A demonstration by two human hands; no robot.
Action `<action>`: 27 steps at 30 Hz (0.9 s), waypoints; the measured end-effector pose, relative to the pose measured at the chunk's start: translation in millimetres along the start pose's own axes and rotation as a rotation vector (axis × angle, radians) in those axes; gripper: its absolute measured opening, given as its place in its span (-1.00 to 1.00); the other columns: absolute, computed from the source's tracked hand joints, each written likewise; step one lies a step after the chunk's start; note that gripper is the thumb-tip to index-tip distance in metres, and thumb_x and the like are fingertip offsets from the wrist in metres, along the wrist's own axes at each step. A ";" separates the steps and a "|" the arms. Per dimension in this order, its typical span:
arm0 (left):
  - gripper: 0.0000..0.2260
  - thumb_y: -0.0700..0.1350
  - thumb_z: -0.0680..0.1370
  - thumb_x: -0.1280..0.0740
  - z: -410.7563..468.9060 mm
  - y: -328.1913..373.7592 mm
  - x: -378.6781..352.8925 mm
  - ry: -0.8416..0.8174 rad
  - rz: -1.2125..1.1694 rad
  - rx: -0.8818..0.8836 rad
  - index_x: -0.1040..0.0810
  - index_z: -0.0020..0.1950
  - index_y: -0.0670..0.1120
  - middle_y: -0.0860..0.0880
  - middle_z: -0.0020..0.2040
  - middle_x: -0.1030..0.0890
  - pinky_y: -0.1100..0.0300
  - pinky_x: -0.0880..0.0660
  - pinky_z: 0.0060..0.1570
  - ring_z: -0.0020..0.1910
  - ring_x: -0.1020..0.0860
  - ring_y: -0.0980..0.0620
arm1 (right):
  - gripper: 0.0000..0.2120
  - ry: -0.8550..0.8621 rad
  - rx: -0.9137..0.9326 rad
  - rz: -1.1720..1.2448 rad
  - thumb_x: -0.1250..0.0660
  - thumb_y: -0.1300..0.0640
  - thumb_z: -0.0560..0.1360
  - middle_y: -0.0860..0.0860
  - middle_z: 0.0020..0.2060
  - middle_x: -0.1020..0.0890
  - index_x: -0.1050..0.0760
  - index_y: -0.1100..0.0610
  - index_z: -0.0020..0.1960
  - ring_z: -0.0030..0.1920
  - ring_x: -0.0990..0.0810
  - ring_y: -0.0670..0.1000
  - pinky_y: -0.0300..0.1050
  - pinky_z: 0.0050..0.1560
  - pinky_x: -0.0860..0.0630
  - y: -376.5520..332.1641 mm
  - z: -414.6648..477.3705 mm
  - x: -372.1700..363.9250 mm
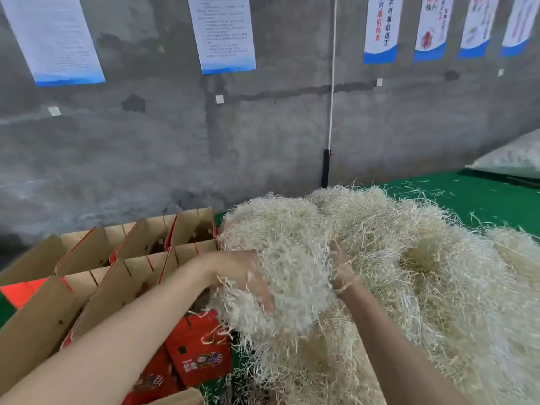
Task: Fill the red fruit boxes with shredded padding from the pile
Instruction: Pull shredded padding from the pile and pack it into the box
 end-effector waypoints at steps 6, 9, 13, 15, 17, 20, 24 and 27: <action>-0.68 -0.22 0.44 -0.27 11.7 3.8 16.3 0.680 0.261 0.046 -0.49 0.19 -0.12 0.00 -0.10 -0.54 0.25 -0.47 -0.30 -0.17 -0.53 0.00 | -0.80 0.082 0.240 -0.384 -0.22 0.41 0.38 0.07 -0.42 -0.48 -0.41 0.20 -0.36 -0.38 -0.45 0.01 -0.27 -0.41 -0.31 -25.7 -0.3 10.7; -0.79 -0.35 0.48 -0.22 -4.8 0.8 50.5 0.932 -0.478 -0.066 -0.41 -0.28 -0.08 -0.04 -0.28 -0.54 0.35 -0.40 -0.36 -0.28 -0.52 -0.02 | -0.76 0.074 0.238 -0.476 -0.25 0.21 0.52 0.16 -0.40 -0.53 -0.44 0.27 -0.31 -0.40 -0.44 -0.01 -0.25 -0.41 -0.34 -3.3 3.8 14.3; -0.82 -0.34 0.47 -0.23 -16.6 -13.6 63.0 1.006 -1.154 -0.067 -0.39 -0.23 -0.07 -0.02 -0.35 -0.40 0.28 -0.38 -0.38 -0.38 -0.40 0.08 | -0.86 -0.074 -0.049 -0.729 -0.21 0.23 0.56 0.04 -0.29 -0.56 -0.47 0.23 -0.16 -0.39 -0.48 -0.09 -0.35 -0.40 -0.45 62.9 9.0 13.5; -0.70 -0.22 0.39 -0.45 -21.6 -8.4 63.0 0.884 -1.354 -0.170 -0.52 0.09 -0.20 -0.13 0.00 -0.57 0.01 -0.50 0.08 0.01 -0.54 -0.10 | -0.89 -0.099 -0.115 -0.728 -0.22 0.24 0.55 0.07 -0.20 -0.61 -0.49 0.24 -0.08 -0.38 -0.50 -0.08 -0.35 -0.41 -0.46 82.8 7.9 16.3; -0.50 -0.22 0.38 -0.48 -30.2 -8.9 60.8 0.876 -1.257 -0.219 -0.46 0.27 -0.26 -0.20 0.17 -0.55 -0.05 -0.39 0.23 0.16 -0.49 -0.15 | -0.91 -0.105 -0.063 -0.686 -0.21 0.33 0.51 0.07 -0.15 -0.60 -0.47 0.20 -0.08 -0.32 -0.53 -0.07 -0.28 -0.31 -0.54 71.5 8.1 17.7; -0.64 -0.31 0.41 -0.43 -35.8 -15.5 53.2 0.868 -1.067 -0.256 -0.51 0.19 -0.20 -0.15 0.09 -0.60 0.00 -0.48 0.12 0.08 -0.55 -0.13 | -0.63 0.033 0.123 -0.709 -0.21 0.40 0.45 0.02 0.11 -0.58 -0.45 0.15 0.21 -0.09 -0.59 -0.04 -0.20 -0.10 -0.57 13.3 8.8 22.0; -0.61 -0.49 0.44 -0.28 -59.7 -24.5 39.8 0.815 -0.890 -0.258 -0.46 0.24 -0.25 -0.17 0.16 -0.55 -0.12 -0.38 0.26 0.18 -0.49 -0.21 | -0.50 0.391 0.540 -0.583 -0.25 0.29 0.49 -0.04 0.31 -0.44 -0.31 0.00 0.38 0.24 -0.46 0.04 0.05 0.25 -0.43 -86.6 -26.6 27.0; -0.80 -0.57 0.41 -0.24 -93.8 -24.3 28.3 0.756 -0.662 -0.326 -0.56 -0.15 -0.34 -0.20 -0.19 -0.64 0.23 -0.50 0.07 -0.07 -0.59 -0.14 | -0.50 0.023 0.695 -0.078 -0.24 -0.01 0.55 -0.48 0.28 -0.20 -0.15 -0.29 0.40 0.39 -0.20 -0.21 -0.19 0.30 -0.28 -132.0 -61.4 -5.1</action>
Point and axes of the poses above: each hand's wrist, its own z-axis towards the middle knuckle, its own x-axis out of the back of the hand, y = z × x, the point moved 7 cm from there along z, towards the middle knuckle
